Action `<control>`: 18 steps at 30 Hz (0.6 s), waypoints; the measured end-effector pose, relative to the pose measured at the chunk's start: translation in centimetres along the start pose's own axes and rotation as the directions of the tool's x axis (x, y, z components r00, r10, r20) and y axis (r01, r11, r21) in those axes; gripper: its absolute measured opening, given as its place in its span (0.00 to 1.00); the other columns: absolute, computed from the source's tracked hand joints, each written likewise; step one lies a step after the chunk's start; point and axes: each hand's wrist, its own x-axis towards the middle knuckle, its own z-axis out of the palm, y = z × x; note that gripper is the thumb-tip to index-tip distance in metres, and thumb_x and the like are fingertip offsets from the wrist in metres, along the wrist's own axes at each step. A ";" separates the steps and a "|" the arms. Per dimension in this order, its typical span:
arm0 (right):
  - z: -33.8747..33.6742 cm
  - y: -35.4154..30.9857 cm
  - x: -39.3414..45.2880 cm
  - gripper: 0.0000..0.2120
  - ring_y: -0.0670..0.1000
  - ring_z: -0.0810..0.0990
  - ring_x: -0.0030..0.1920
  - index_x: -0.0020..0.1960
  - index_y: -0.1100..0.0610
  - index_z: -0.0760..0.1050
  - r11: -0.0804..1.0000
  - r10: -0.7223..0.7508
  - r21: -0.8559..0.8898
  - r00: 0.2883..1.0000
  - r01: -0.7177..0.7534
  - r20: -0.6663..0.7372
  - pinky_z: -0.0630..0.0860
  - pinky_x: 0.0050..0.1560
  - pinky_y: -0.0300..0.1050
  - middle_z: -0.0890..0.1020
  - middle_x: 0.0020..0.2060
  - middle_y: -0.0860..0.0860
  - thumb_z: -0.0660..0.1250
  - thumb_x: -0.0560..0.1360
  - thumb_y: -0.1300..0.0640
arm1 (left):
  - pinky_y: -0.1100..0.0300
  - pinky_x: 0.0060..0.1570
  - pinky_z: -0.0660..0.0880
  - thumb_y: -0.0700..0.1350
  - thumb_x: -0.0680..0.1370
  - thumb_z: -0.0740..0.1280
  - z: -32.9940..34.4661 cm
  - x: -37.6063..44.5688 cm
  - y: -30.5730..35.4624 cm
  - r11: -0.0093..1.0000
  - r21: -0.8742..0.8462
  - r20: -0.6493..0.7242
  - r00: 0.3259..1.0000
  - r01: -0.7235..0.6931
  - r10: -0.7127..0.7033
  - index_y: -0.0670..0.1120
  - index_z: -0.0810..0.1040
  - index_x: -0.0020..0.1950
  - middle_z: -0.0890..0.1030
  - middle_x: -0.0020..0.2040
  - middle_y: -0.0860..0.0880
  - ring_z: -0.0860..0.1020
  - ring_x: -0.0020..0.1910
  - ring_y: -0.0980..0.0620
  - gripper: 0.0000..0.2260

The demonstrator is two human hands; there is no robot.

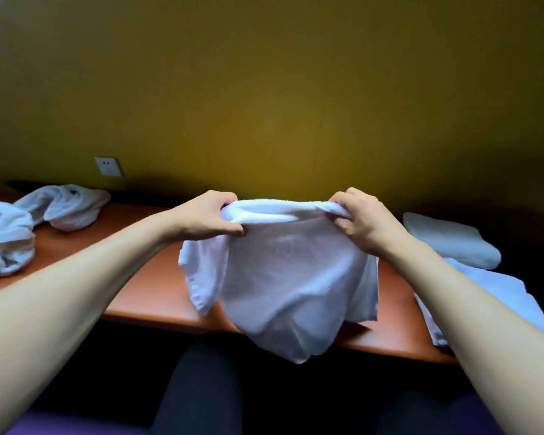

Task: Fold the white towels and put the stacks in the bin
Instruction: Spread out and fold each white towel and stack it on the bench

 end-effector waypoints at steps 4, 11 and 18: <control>-0.5 0.6 -0.5 0.07 0.63 0.77 0.46 0.53 0.55 0.74 0.983 0.065 -0.162 0.992 -0.083 -0.112 0.74 0.45 0.55 0.76 0.45 0.55 0.62 0.75 0.60 | 0.57 0.33 0.68 0.54 0.67 0.72 -1.6 -0.8 1.7 0.997 0.079 -0.048 0.999 -0.019 0.022 0.46 0.73 0.41 0.76 0.34 0.52 0.71 0.32 0.53 0.14; 0.5 2.5 -2.1 0.05 0.63 0.78 0.46 0.47 0.58 0.75 0.802 0.183 -0.487 0.918 -0.347 -0.352 0.61 0.43 0.51 0.79 0.45 0.59 0.63 0.74 0.65 | 0.57 0.33 0.66 0.49 0.71 0.72 -2.9 -2.1 3.0 0.997 0.077 -0.164 0.985 -0.031 0.043 0.44 0.74 0.38 0.73 0.31 0.52 0.69 0.32 0.52 0.11; 0.7 4.9 -4.9 0.12 0.63 0.79 0.58 0.57 0.58 0.76 0.706 0.579 -0.342 0.784 -0.620 -0.225 0.74 0.54 0.52 0.80 0.56 0.59 0.57 0.78 0.67 | 0.53 0.34 0.64 0.53 0.77 0.69 -4.3 -4.5 2.5 0.980 0.195 -0.193 0.981 0.026 0.012 0.45 0.71 0.39 0.74 0.33 0.48 0.71 0.34 0.48 0.14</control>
